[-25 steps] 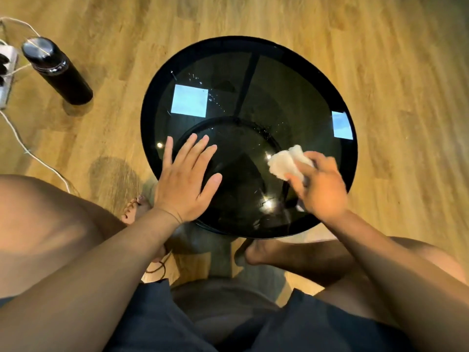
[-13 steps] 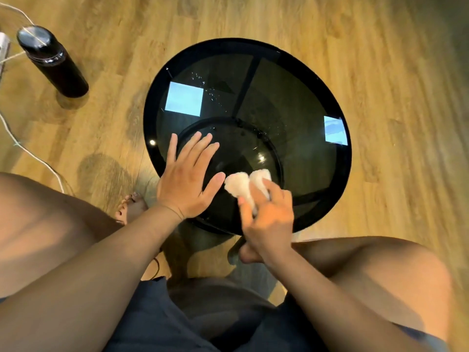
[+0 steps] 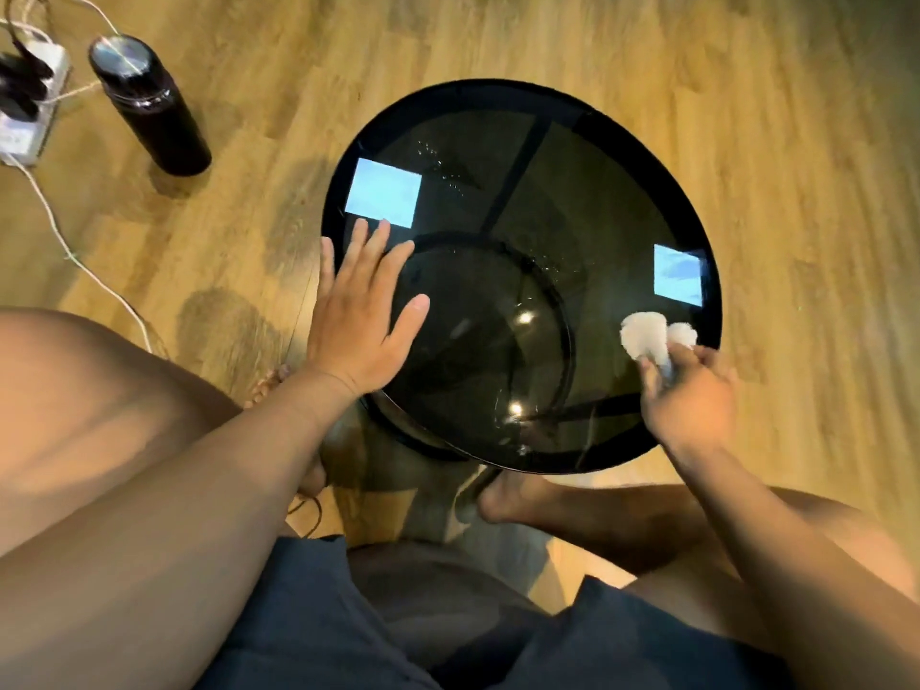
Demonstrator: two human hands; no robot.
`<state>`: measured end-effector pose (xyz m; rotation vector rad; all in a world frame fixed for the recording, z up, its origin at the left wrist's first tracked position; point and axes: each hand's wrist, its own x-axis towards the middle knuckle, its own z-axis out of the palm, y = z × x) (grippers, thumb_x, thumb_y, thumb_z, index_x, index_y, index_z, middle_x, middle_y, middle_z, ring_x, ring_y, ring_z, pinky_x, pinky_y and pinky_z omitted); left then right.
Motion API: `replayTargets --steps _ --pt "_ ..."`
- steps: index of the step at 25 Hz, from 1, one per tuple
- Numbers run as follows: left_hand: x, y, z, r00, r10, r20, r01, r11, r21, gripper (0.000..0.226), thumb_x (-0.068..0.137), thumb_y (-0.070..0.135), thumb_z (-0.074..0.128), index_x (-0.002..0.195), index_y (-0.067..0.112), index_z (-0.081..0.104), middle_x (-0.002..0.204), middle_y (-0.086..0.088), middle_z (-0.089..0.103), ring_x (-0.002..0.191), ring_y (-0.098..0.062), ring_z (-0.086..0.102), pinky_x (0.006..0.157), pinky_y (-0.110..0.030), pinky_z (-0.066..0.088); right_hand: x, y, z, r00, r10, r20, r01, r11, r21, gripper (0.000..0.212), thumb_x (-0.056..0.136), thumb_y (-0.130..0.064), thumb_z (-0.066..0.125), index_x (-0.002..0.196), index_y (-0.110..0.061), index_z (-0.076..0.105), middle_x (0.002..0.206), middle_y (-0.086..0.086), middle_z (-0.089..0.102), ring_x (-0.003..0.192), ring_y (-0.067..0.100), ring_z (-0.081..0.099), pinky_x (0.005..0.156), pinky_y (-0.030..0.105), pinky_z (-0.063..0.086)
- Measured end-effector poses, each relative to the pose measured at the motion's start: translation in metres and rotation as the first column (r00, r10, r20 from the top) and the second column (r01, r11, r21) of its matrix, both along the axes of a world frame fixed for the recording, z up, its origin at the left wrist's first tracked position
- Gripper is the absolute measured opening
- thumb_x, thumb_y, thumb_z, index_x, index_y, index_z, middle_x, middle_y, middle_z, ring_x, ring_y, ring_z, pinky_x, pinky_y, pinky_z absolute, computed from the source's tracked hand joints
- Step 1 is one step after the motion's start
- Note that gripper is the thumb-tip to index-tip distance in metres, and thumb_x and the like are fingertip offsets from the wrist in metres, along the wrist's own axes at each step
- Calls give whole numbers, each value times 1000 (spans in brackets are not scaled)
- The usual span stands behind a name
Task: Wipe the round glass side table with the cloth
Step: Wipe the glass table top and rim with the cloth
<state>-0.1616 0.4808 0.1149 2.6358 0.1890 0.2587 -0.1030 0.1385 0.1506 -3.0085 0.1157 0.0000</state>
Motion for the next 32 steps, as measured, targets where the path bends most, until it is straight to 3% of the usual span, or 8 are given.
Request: replayTargets --steps 3,8,12,15,19,26,29,32 --pt "1 1 -2 998 49 42 -45 994 -98 64 97 51 27 151 16 31 164 -12 21 154 -31 10 124 -53 3 -71 80 -8 952 297 78 -305 946 108 36 91 -40 56 117 -16 63 119 13 55 109 32 51 82 34 44" --pt "1 -2 1 979 151 136 -81 904 -419 63 96 41 33 151 9 31 164 -16 20 154 -30 8 124 -36 -6 -77 160 -7 608 786 108 -786 578 219 52 70 -25 84 117 -20 61 120 10 49 100 28 58 73 30 50" --pt "1 0 0 969 205 136 -107 849 -517 65 97 43 32 151 9 28 164 -17 19 154 -30 7 125 -42 -2 2 224 -14 657 734 173 -748 606 270 37 86 -28 64 116 -7 68 120 24 57 103 26 56 81 26 45" --pt "0 -1 1 974 188 125 -103 861 -497 67 96 42 34 152 7 26 164 -17 19 154 -31 6 125 -39 -5 64 284 -19 698 693 184 -715 656 241 29 90 -24 61 116 -12 67 120 18 53 113 32 47 89 39 47" --pt "3 1 7 975 210 76 -133 818 -559 68 95 41 33 154 10 23 166 -13 13 155 -27 2 125 -40 -3 91 312 -19 798 587 139 -601 755 263 29 93 -38 56 114 -21 66 125 7 51 119 25 41 95 42 44" --pt "24 16 5 980 180 88 -131 908 -398 65 97 45 27 153 12 29 165 -14 16 154 -27 6 120 -25 -14 -65 152 -8 626 766 149 -772 580 261 43 85 -44 66 125 -29 58 125 1 54 105 24 54 81 44 47" --pt "24 12 -3 980 166 106 -123 938 -324 64 99 46 28 153 12 28 165 -14 18 154 -27 8 124 -32 -8 -80 114 -10 558 828 53 -819 539 198 48 75 -36 74 120 -29 60 125 0 49 103 21 51 76 40 47" --pt "22 12 -3 979 147 141 -94 941 -325 66 99 45 28 153 7 28 164 -17 19 154 -29 10 125 -44 2 -38 153 -13 508 857 85 -856 492 157 38 78 -34 71 113 -23 63 117 8 53 96 27 51 74 39 47"
